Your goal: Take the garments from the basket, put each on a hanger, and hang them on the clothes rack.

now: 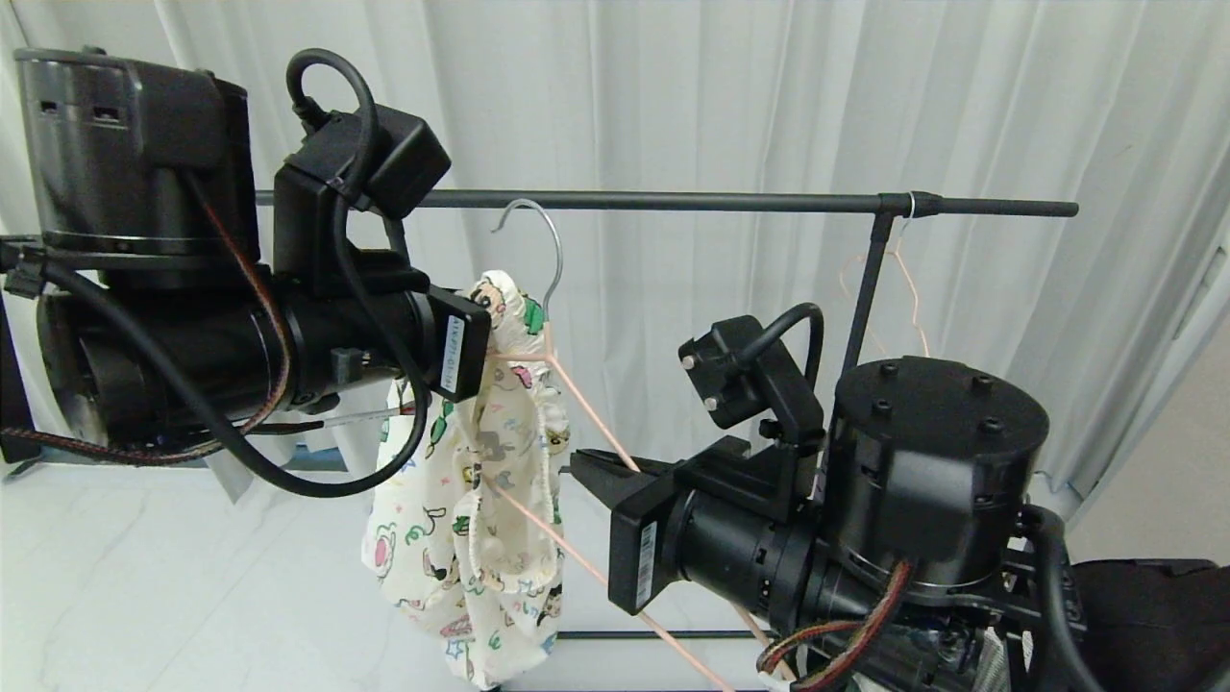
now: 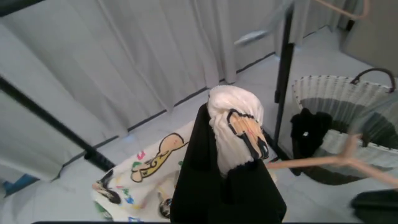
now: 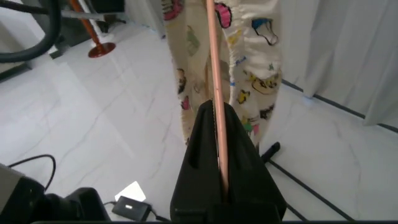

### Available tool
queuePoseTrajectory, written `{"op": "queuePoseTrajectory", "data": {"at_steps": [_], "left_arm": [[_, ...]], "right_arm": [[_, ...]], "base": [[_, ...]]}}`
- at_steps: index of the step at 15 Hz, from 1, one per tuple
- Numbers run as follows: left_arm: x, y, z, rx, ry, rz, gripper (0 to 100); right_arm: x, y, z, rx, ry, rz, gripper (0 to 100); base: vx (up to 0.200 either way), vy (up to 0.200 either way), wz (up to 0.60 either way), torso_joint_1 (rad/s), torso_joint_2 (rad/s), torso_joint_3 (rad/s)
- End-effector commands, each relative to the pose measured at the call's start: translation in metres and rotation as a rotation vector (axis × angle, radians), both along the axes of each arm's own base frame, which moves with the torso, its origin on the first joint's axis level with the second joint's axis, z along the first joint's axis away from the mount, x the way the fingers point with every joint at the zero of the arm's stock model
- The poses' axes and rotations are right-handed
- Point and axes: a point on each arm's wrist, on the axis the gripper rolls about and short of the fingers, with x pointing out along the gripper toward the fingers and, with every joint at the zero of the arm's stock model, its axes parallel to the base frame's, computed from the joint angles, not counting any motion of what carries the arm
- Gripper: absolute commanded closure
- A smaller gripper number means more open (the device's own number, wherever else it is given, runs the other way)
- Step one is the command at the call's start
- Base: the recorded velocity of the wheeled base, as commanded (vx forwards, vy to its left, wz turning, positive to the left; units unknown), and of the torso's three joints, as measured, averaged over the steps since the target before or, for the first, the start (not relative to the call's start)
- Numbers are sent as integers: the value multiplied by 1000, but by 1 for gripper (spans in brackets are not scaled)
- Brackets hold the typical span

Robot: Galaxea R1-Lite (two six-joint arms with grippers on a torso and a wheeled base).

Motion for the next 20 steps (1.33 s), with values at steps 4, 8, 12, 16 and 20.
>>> {"op": "queuePoseTrajectory", "data": {"at_steps": [4,8,12,16,20], "left_arm": [[4,-13,1,6,-4,-23,100],[3,-7,-4,78,7,22,100],[8,-1,-5,127,-10,42,100],[8,-3,-6,160,-24,44,100],[12,6,-3,177,-39,126,0]], "right_arm": [[2,14,-9,6,-15,-83,100],[5,14,-6,22,-26,-157,100],[7,14,0,45,-48,-221,100],[7,15,1,30,-100,-227,100],[13,13,1,14,-132,-260,100]], "base": [[0,0,0,0,0,0],[0,0,0,0,0,0],[0,0,0,0,0,0],[0,0,0,0,0,0],[0,0,0,0,0,0]]}}
